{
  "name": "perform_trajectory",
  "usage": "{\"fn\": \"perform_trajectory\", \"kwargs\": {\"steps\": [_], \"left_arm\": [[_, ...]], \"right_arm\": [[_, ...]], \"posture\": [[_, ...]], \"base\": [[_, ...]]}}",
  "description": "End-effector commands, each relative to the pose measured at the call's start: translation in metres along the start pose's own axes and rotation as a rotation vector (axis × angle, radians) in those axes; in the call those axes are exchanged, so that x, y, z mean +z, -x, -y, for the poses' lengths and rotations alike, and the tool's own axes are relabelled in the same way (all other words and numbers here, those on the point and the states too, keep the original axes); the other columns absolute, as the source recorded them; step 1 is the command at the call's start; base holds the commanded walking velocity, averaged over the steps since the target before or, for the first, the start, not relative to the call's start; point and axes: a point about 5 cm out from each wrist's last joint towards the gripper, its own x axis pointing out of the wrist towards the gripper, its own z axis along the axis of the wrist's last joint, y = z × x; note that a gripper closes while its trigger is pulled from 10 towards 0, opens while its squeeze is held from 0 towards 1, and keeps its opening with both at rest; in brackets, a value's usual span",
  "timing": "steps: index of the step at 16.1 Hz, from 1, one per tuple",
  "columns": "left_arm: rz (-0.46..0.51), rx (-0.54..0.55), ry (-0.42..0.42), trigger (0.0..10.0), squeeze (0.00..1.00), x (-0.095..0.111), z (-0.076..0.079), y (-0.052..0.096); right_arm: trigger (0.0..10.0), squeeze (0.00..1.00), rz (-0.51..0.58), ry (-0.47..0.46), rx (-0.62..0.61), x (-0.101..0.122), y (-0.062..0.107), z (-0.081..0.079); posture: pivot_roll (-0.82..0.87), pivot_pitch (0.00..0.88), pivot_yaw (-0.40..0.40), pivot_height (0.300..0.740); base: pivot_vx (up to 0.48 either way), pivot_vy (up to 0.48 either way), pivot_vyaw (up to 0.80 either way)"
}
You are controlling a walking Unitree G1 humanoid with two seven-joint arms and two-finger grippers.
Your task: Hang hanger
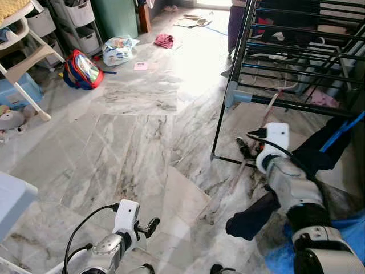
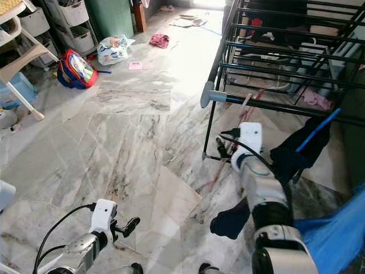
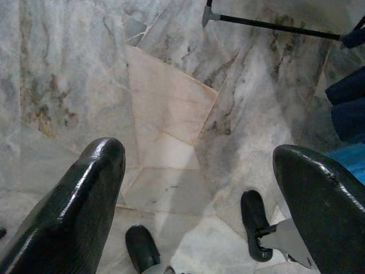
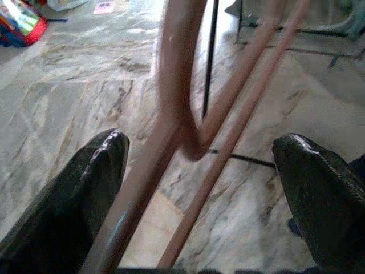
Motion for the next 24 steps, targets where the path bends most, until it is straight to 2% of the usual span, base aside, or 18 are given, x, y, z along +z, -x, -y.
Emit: {"fn": "perform_trajectory", "kwargs": {"steps": [1, 7, 11, 15, 22, 24], "left_arm": [[-0.012, 0.012, -0.006, 10.0, 0.0, -0.001, -0.002, 0.001], [-0.019, 0.015, -0.006, 10.0, 0.0, -0.001, -0.002, 0.0], [-0.028, 0.022, -0.009, 10.0, 0.0, -0.003, -0.003, 0.001], [-0.035, 0.029, -0.009, 10.0, 0.0, -0.004, -0.004, 0.002], [0.011, 0.017, 0.031, 10.0, 0.0, -0.003, -0.004, 0.003], [0.077, 0.039, 0.046, 10.0, 0.0, 0.006, -0.006, 0.002]], "right_arm": [[10.0, 1.0, -0.005, 0.019, -0.013, -0.002, 0.003, 0.001], [10.0, 1.0, 0.025, 0.04, -0.04, -0.005, 0.011, -0.001], [10.0, 1.0, 0.101, 0.093, -0.06, -0.003, 0.021, -0.002], [10.0, 1.0, 0.153, 0.081, -0.093, -0.003, 0.034, 0.0], [10.0, 1.0, 0.196, 0.09, -0.142, -0.015, 0.059, -0.004], [10.0, 1.0, 0.224, 0.105, -0.167, -0.014, 0.066, -0.003]], "posture": [[0.02, 0.161, 0.052, 0.74], [0.02, 0.157, 0.049, 0.74], [0.02, 0.158, 0.053, 0.74], [0.02, 0.163, 0.051, 0.74], [0.01, 0.173, 0.041, 0.74], [0.0, 0.175, 0.037, 0.74]], "base": [[0.0, 0.0, 0.0], [0.0, 0.0, 0.0], [0.0, 0.0, 0.0], [0.0, 0.0, 0.0], [0.0, 0.0, 0.0], [0.0, 0.0, 0.0]]}}
